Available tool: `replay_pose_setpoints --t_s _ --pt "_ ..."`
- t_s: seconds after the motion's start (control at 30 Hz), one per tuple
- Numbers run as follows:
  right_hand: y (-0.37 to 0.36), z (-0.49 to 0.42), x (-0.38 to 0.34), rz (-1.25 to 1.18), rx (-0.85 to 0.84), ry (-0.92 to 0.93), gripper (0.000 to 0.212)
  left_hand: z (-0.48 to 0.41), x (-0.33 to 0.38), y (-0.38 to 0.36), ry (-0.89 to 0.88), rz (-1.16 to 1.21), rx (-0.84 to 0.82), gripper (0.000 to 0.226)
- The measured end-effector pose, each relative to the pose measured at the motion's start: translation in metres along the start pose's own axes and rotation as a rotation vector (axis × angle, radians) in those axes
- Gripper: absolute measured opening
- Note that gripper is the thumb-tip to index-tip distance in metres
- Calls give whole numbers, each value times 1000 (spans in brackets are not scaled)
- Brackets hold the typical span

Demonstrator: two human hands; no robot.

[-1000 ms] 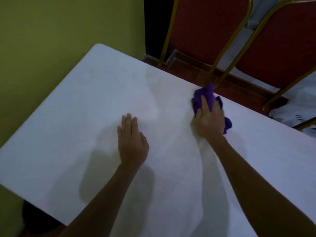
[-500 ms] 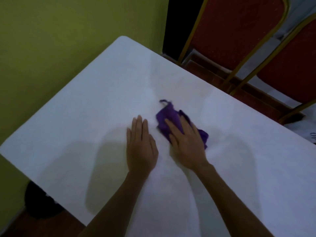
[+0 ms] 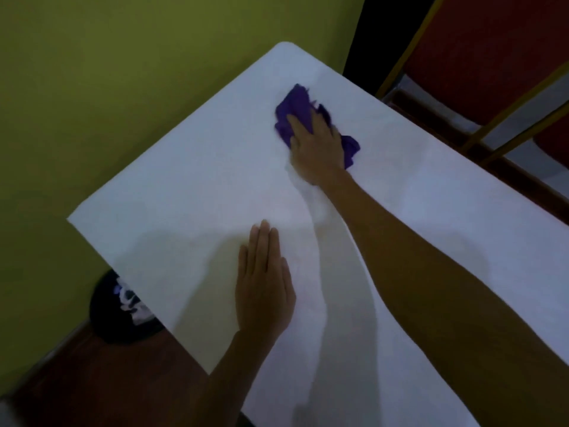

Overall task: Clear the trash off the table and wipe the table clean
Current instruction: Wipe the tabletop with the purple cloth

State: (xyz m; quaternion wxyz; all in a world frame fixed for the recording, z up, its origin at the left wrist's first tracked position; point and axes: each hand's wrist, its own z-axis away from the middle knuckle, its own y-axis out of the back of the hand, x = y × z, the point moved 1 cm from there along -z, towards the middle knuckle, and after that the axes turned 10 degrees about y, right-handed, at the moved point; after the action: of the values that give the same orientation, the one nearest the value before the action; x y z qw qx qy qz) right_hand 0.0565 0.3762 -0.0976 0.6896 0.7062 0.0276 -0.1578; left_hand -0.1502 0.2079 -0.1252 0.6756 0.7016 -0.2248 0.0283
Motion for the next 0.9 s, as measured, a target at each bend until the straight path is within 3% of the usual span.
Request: replay_pose_setpoints --t_s 0.2,0.27,0.37,0.47,0.6,0.7,0.83,0.9 --pt "-10 134 -21 -69 -2 357 47 -1 -2 2 50 65 -49 51" --pt "-1 165 9 -31 22 321 46 0 -14 8 102 85 -4 50" --pt "11 157 53 -9 86 22 48 22 -38 22 197 38 32 51" --pt "4 132 27 -9 128 -242 52 31 -46 27 184 17 35 52" --pt "-21 168 -62 -37 150 20 49 32 -48 27 162 21 43 50" --pt "-22 243 -102 -108 82 81 47 32 -53 23 138 -29 56 50" --pt "-15 352 -90 -93 -87 178 52 32 -49 25 168 -34 10 53" --pt "-5 384 -50 -25 -90 124 55 32 -48 27 177 -32 14 52"
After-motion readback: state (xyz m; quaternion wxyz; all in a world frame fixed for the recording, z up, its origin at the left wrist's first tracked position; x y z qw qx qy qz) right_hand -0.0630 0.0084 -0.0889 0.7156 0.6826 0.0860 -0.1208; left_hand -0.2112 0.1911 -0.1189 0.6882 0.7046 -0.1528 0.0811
